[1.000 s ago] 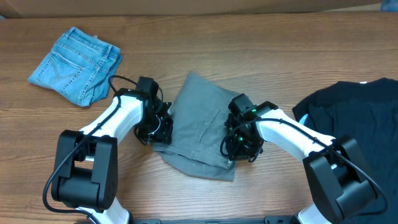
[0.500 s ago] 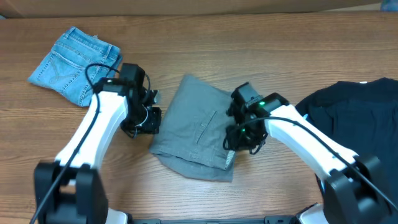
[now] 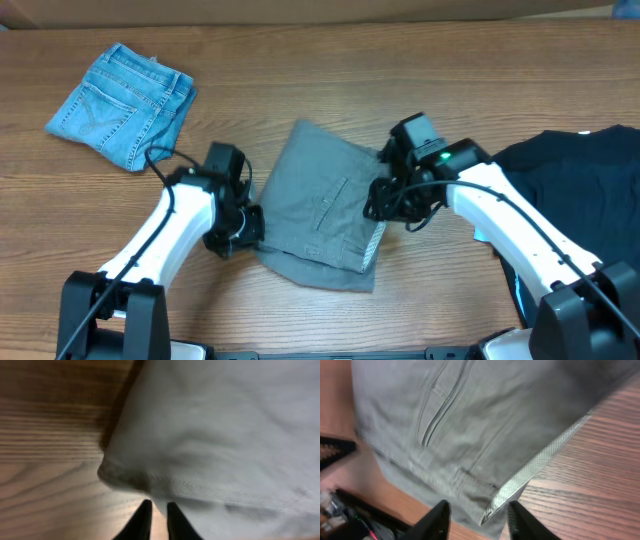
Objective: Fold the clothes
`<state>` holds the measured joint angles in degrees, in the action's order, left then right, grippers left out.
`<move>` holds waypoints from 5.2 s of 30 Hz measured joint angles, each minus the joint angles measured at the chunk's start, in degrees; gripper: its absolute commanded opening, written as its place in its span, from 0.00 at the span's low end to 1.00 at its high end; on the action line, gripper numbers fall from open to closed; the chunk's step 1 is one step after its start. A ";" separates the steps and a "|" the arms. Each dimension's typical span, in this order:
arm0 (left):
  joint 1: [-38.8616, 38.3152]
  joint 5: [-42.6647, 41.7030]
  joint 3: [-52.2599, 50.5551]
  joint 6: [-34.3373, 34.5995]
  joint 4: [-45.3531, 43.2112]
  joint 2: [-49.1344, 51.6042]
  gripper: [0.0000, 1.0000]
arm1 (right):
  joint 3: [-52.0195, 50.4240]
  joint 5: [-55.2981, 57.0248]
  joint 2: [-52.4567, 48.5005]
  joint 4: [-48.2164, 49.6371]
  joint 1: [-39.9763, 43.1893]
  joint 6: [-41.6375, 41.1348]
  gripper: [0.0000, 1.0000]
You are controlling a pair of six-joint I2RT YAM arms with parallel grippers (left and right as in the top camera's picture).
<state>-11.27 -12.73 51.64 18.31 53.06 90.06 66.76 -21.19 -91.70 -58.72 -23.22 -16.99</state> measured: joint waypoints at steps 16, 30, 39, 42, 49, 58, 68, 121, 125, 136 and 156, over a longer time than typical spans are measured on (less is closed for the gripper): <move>4.07 3.61 -9.14 8.13 -34.73 0.59 0.51 | 0.87 -0.46 10.21 0.24 2.73 -0.76 0.59; 7.87 -10.95 15.34 0.87 -5.33 0.87 0.77 | 0.87 -0.09 9.11 11.06 2.71 -1.16 0.68; 1.79 -14.69 10.51 1.66 0.26 0.90 0.76 | 0.87 1.92 -2.23 13.22 2.95 -3.10 0.63; 0.72 -14.45 7.48 3.96 -1.29 0.92 0.89 | 0.87 2.14 -5.97 13.22 2.95 -4.28 0.63; -0.81 -14.80 -1.40 14.88 -13.25 0.92 1.00 | 0.85 2.05 -11.32 13.73 2.95 -7.17 0.64; -5.92 -20.92 -12.55 31.54 -38.53 0.68 1.00 | 0.85 1.90 -11.76 14.08 2.95 -8.22 0.64; -7.89 -21.03 -14.14 44.24 -54.10 4.33 0.93 | 0.85 1.92 -11.76 13.99 2.95 -8.28 0.63; -12.02 -12.92 -12.70 51.84 -65.02 11.89 0.06 | 2.54 -1.97 -21.24 16.11 3.32 -26.45 0.08; -12.00 -12.81 -12.81 50.56 -65.33 12.37 0.04 | 2.58 -2.36 -21.31 15.76 3.32 -26.14 0.05; -4.33 -20.41 -12.72 34.47 -50.16 8.13 0.04 | 2.80 -2.75 -13.18 5.99 3.32 -17.18 0.09; 11.63 -19.80 19.65 2.67 -28.57 -4.81 0.04 | 8.35 -1.88 7.32 2.14 3.30 -13.84 0.12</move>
<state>0.36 -32.53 71.29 20.97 24.49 85.25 75.11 -23.07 -84.38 -56.58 -19.92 -30.83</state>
